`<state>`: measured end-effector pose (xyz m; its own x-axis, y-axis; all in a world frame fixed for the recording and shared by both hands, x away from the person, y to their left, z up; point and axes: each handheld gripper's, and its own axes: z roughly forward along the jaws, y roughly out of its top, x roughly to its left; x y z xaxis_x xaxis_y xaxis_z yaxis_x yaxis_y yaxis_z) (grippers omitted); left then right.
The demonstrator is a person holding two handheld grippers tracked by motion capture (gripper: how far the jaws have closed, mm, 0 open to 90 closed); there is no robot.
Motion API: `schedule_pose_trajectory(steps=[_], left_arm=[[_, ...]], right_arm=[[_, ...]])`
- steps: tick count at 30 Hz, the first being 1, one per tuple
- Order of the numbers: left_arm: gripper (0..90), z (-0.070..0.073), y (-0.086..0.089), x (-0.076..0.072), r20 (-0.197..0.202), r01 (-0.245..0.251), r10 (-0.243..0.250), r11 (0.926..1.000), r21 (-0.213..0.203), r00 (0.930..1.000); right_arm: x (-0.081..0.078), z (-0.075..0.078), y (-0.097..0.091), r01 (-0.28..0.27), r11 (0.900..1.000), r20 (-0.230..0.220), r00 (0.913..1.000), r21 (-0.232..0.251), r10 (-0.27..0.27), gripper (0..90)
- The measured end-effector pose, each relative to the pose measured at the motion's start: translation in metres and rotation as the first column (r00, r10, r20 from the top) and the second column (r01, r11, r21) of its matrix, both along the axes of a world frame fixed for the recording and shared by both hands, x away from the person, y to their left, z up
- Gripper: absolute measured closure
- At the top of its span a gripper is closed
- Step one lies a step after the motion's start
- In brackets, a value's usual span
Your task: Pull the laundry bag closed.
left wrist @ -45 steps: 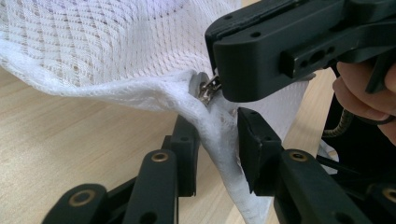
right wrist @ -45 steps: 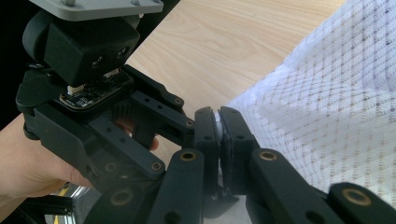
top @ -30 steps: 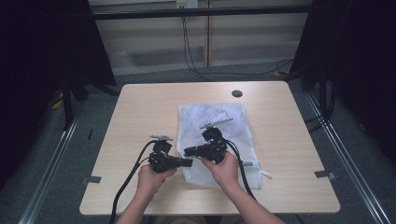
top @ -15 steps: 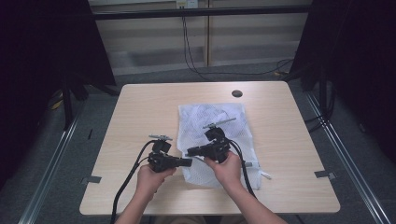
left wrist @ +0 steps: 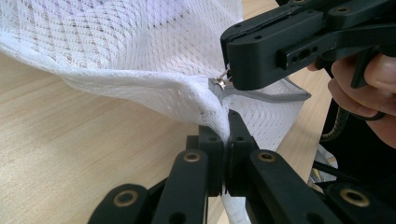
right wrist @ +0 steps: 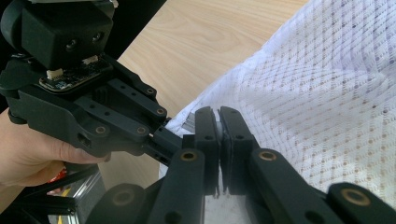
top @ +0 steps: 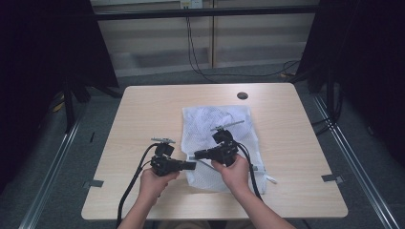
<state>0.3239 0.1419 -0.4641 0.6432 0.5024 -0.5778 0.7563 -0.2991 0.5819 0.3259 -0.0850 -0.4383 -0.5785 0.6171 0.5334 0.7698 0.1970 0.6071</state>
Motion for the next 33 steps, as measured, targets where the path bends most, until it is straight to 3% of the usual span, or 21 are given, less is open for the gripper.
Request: schedule_pose_trajectory(steps=[13,15,18,27,29,32,33], left_arm=[[88.6,0.0,0.002,0.0,0.001,-0.002,0.002,1.0,-0.004,1.0],[88.6,0.0,0.004,0.001,-0.001,-0.008,0.008,0.9999,-0.014,1.0],[88.6,0.001,0.004,0.0,-0.002,-0.014,0.014,0.9998,-0.017,0.9999],[88.6,0.001,0.005,0.0,-0.002,-0.013,0.013,0.9998,-0.016,0.9999],[88.6,0.001,0.004,0.0,-0.006,-0.007,0.007,0.9998,-0.018,1.0],[88.6,0.001,0.005,0.0,-0.004,-0.015,0.015,0.9998,-0.016,0.9999],[88.6,0.001,0.005,0.0,0.0,-0.013,0.013,0.9998,-0.016,0.9999]], right_arm=[[0.0,0.0,-0.003,0.007,0.9999,0.001,1.0,-0.011,-0.007,86.8],[0.0,0.0,-0.005,0.019,0.9991,0.014,0.9997,-0.037,-0.018,86.8],[0.001,-0.002,-0.01,0.018,0.9998,0.001,0.9998,-0.005,-0.018,86.8],[0.0,-0.002,-0.011,0.024,0.9991,0.009,0.9997,-0.035,-0.024,86.8],[0.001,-0.003,-0.015,0.025,0.9996,-0.002,0.9997,-0.015,-0.025,86.8],[0.001,-0.003,-0.016,0.03,0.9988,0.008,0.9995,-0.038,-0.03,86.8],[0.001,-0.004,-0.017,0.034,0.9991,-0.002,0.9994,-0.024,-0.034,86.8]])
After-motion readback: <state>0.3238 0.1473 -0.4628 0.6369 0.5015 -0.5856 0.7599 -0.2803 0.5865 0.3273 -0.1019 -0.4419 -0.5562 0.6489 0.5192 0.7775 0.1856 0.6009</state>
